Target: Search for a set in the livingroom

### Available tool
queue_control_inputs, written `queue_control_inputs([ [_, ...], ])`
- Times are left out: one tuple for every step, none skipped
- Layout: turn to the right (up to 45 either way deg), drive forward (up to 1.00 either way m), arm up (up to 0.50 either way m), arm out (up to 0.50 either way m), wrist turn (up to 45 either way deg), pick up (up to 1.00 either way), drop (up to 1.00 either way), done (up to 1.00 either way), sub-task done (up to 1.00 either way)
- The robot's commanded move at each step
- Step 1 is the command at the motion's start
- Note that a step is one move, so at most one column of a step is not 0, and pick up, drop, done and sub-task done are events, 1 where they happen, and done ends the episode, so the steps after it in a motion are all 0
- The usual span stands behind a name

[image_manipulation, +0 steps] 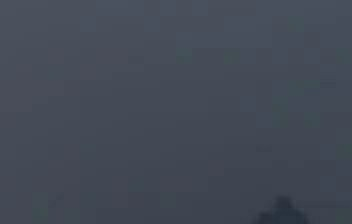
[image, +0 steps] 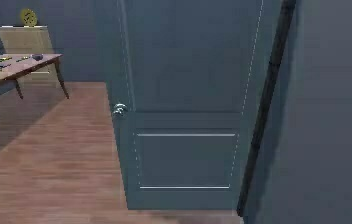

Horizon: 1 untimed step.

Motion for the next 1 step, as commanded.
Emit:
queue_control_inputs([
  [-45.0, 0.00, 0.00, 0.00, 0.0, 0.00, 0.00, 0.00, 0.00],
])
